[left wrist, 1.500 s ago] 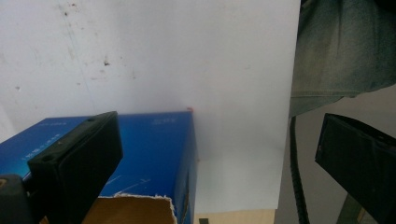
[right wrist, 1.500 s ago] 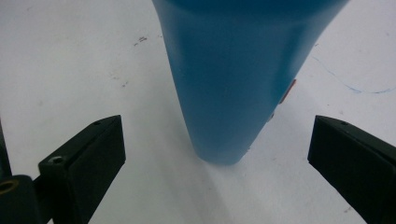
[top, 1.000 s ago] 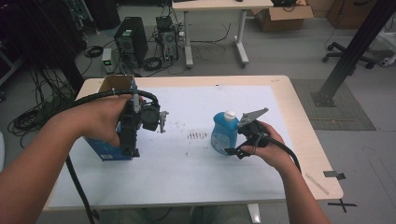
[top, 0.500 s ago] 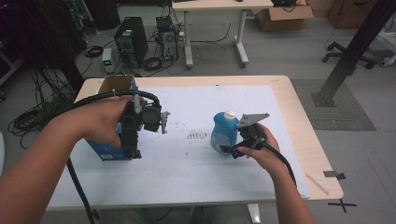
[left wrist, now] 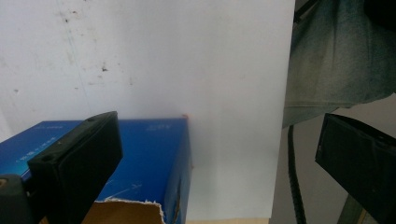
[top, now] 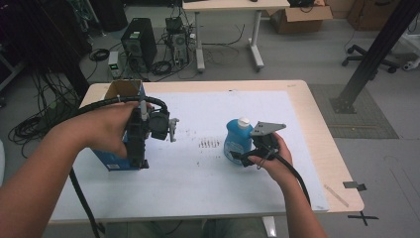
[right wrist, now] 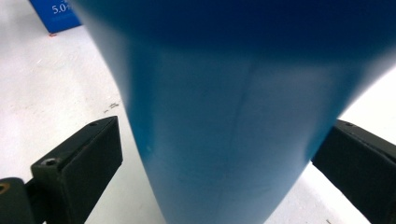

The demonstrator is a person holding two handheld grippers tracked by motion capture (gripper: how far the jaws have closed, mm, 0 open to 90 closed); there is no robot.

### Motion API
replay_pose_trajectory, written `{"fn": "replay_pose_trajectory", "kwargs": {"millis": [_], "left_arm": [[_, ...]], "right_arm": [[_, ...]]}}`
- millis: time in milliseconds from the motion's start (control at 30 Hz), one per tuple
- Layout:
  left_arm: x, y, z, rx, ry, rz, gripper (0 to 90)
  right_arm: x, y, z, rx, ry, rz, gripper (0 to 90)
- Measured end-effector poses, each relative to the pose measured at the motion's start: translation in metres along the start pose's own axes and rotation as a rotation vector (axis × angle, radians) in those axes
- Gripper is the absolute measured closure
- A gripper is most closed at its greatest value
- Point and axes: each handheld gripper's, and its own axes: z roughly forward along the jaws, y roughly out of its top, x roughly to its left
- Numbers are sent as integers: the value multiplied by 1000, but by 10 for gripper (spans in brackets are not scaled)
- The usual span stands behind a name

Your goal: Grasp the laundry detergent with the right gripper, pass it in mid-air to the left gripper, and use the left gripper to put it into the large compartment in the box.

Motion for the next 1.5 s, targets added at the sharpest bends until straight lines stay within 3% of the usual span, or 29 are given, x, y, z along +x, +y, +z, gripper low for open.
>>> {"fn": "replay_pose_trajectory", "kwargs": {"millis": [367,1500], "left_arm": [[0,-2,1,-4,-1,-4,11],[-1,-3,0,3,3,-4,11]], "right_arm": [[3,0,1,-42,-22,6,57],[7,-4,6,-79,-47,-7,304]]}}
